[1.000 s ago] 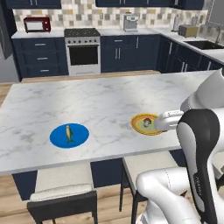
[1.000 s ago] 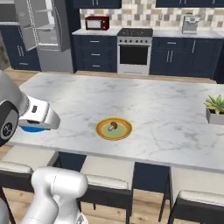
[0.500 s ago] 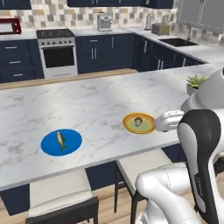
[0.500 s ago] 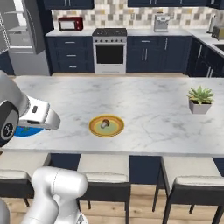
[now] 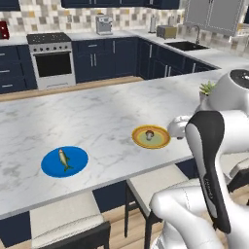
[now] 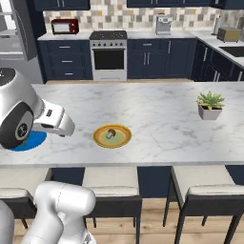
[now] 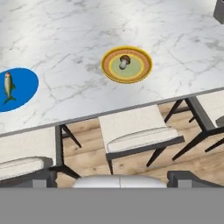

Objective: Transport the fish and mushroom to the fridge. Place the fish on the rack containing meat and place the mushroom on the rack containing the vegetable, ensuring meats and vegetables are on different racks.

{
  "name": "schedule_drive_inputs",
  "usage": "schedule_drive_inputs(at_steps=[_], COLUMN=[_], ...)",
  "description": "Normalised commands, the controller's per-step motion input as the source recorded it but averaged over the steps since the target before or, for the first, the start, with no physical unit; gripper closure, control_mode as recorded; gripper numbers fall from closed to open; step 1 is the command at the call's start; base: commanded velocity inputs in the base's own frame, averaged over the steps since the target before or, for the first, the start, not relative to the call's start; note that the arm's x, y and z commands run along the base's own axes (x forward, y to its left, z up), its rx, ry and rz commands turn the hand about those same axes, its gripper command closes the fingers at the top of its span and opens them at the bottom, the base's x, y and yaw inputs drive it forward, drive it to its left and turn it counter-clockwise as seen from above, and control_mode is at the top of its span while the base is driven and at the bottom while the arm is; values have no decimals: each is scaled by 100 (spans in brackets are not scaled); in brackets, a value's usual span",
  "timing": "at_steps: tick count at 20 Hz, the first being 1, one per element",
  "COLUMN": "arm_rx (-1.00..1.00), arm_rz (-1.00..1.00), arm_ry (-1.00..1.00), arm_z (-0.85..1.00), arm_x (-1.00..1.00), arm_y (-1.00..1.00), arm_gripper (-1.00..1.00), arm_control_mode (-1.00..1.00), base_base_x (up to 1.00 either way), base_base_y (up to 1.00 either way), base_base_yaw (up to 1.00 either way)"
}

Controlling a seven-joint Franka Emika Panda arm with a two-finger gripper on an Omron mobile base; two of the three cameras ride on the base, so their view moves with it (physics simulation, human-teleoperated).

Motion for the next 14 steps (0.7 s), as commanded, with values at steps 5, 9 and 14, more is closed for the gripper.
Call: schedule_drive_inputs(at_steps=[5, 9, 14], arm_rx=[0, 0, 0], arm_rz=[-6, -7, -11], arm_ry=[0, -2, 2], arm_z=[-30, -61, -43], arm_x=[51, 46, 59], arm_y=[-19, -11, -5], arm_gripper=[-100, -100, -100], arm_control_mode=[-100, -100, -100], base_base_x=[0, 0, 0], base_base_y=[0, 0, 0], base_base_yaw=[0, 0, 0])
